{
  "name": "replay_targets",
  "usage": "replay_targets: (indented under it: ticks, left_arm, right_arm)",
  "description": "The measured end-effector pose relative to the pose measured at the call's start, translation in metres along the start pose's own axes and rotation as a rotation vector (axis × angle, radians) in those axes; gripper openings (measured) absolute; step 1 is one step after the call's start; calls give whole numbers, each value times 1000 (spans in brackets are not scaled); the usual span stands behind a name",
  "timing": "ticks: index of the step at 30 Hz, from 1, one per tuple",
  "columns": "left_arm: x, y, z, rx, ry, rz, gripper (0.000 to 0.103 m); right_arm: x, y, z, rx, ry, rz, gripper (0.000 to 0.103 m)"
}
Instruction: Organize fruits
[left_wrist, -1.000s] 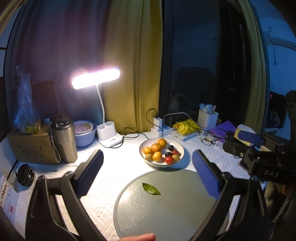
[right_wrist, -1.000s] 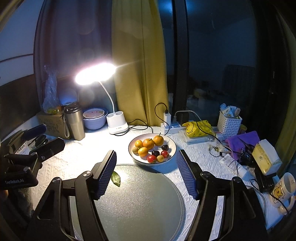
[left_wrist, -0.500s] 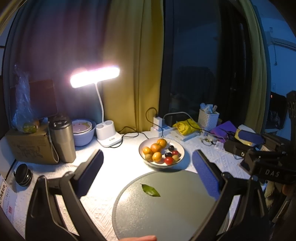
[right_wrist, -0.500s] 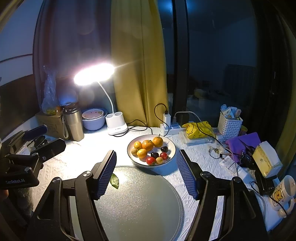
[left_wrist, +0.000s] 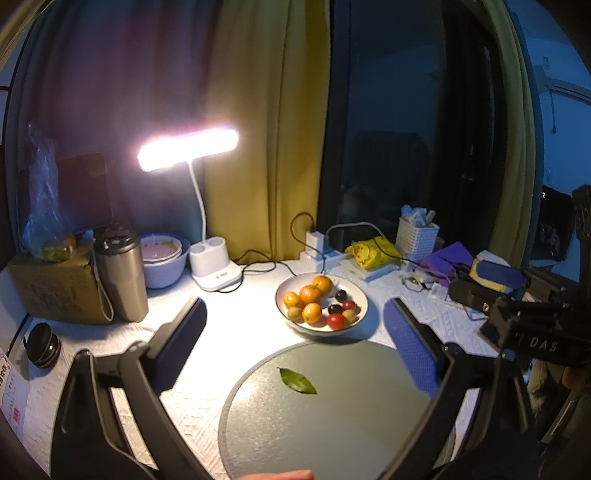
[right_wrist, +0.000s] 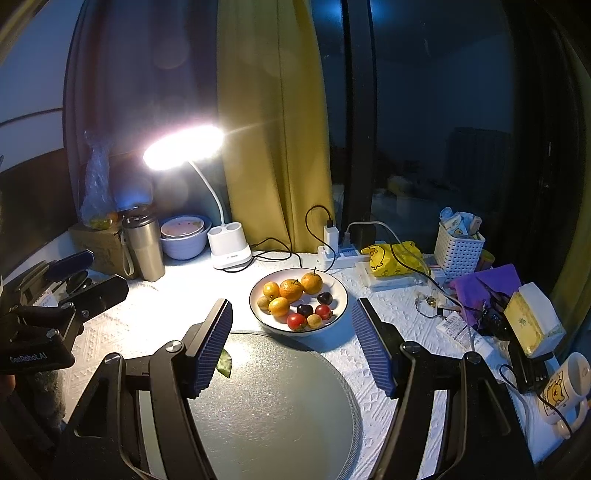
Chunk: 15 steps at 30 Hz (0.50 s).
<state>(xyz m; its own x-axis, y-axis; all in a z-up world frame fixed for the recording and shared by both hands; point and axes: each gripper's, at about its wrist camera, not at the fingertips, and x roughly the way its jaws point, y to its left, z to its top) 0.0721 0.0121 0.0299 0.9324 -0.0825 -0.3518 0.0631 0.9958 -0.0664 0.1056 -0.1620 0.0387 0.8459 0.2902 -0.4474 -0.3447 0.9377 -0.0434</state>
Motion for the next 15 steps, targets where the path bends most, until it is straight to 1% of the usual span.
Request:
replay_targets:
  ticks: [15]
  left_arm:
    - [5,1,1,-3,1,-1,97]
  right_arm:
    - [10,-7,-2,4,13,4,70]
